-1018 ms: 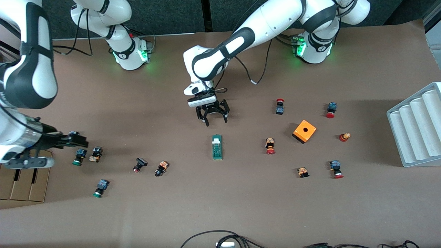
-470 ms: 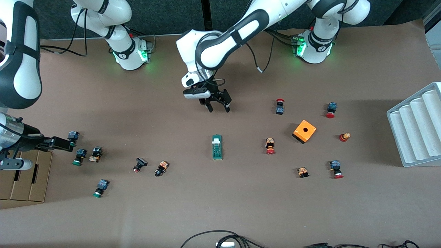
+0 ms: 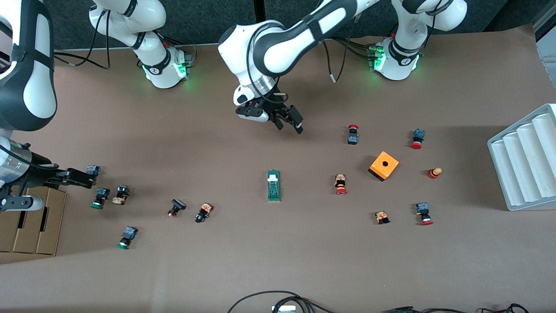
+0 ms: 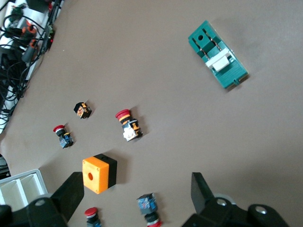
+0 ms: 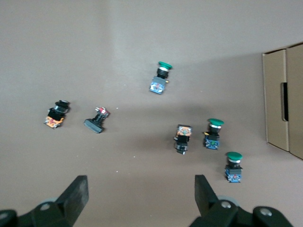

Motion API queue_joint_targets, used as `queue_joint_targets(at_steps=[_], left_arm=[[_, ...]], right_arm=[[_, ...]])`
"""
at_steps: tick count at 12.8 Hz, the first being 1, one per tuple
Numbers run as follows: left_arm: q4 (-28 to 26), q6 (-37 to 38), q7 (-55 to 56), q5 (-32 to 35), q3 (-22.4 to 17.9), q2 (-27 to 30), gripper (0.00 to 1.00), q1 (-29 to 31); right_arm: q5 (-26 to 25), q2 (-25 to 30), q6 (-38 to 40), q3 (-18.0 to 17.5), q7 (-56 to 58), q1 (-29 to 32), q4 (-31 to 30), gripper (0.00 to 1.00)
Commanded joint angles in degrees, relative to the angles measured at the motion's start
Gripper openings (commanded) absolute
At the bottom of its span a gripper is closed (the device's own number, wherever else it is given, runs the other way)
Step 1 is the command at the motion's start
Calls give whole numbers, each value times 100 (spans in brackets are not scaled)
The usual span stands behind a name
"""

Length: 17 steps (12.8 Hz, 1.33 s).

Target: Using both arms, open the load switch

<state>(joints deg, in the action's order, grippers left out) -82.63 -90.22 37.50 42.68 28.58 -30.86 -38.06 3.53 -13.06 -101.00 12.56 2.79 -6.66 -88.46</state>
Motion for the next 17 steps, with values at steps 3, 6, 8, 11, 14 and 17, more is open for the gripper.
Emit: queue_joint_targets(at_steps=[3,6,8,11,14,17], left_arm=[[107,285,-700,-1050,16,658,100,615],[185,444,-1041,-1726,25,1010,100,1290],[422,461,-1559,-2165,25,1090,100,1782],[642,461,-2034,-2685,33,1126,100,2442],[793,461,-2475,-3142,25,1265,100,3223],[757,540,-2939,-3222,25,1512,100,3874]], right_arm=[[737,-12,142,36,2,332,21,100],[212,14,168,10,20,280,39,100],[103,57,151,-208,-6,340,39,100],[51,128,142,-1689,-41,1794,56,100],[42,146,133,-1871,-94,1914,65,100],[42,180,221,-1880,-367,1932,170,100]])
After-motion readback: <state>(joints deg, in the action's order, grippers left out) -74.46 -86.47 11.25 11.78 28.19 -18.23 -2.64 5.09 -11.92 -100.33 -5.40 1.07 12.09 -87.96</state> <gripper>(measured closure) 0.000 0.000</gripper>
